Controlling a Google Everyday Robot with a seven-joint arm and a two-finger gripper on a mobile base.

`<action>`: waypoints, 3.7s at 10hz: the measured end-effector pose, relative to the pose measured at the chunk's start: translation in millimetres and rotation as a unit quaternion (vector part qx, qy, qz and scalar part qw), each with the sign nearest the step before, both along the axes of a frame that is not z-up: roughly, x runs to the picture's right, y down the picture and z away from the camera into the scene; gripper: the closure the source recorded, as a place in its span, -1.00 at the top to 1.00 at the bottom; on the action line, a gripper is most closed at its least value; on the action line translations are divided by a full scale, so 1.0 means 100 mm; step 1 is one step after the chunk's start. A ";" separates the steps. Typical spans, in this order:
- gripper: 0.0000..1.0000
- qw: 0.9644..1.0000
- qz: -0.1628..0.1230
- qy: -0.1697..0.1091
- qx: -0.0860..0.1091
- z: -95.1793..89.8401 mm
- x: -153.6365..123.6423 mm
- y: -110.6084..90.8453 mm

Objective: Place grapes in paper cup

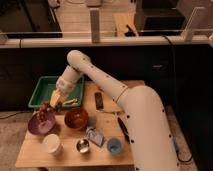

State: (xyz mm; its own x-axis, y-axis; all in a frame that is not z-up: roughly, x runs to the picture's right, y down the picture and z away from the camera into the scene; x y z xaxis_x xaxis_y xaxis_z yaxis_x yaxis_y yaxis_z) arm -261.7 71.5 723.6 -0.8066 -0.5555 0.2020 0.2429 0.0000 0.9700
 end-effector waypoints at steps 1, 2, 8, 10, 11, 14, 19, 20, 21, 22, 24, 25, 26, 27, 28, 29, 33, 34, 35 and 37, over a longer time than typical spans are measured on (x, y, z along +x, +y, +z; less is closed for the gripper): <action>-1.00 1.000 -0.009 -0.015 -0.008 -0.04 0.03 0.03; -1.00 1.000 -0.014 -0.016 -0.008 -0.06 0.06 0.05; -1.00 0.998 -0.032 0.026 0.042 -0.18 -0.25 0.58; -1.00 0.998 -0.024 0.039 0.053 -0.23 -0.25 0.65; -1.00 0.997 -0.017 0.046 0.059 -0.26 -0.22 0.67; -1.00 0.996 -0.005 0.049 0.068 -0.38 -0.10 0.71; -1.00 0.996 0.006 0.051 0.071 -0.45 0.02 0.84; -1.00 0.996 0.007 0.053 0.072 -0.46 0.01 0.87; -1.00 0.996 0.006 0.055 0.073 -0.48 -0.01 0.89; -1.00 0.996 0.005 0.057 0.073 -0.50 -0.02 0.92; -1.00 0.995 0.010 0.061 0.074 -0.56 -0.01 0.94; -1.00 0.995 0.012 0.060 0.073 -0.59 0.00 0.95; -1.00 0.996 0.014 0.058 0.071 -0.62 -0.01 0.96; -1.00 0.996 0.019 0.054 0.070 -0.65 -0.01 0.98; -1.00 0.996 0.029 0.053 0.066 -0.68 0.01 0.99; -1.00 0.996 0.039 0.050 0.063 -0.70 0.02 1.00; -0.47 0.995 0.069 0.050 0.059 -0.70 0.08 1.06; -0.29 0.994 0.071 0.052 0.058 -0.71 0.09 1.07; -0.07 0.994 0.074 0.056 0.056 -0.71 0.11 1.08; 0.34 0.994 0.077 0.061 0.050 -0.70 0.16 1.07</action>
State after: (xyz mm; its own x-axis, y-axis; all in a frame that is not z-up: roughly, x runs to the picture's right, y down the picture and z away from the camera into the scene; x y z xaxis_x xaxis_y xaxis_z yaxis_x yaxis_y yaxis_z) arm -245.5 178.6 653.2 -0.6829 -0.6928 0.2317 0.3640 -0.0476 0.9302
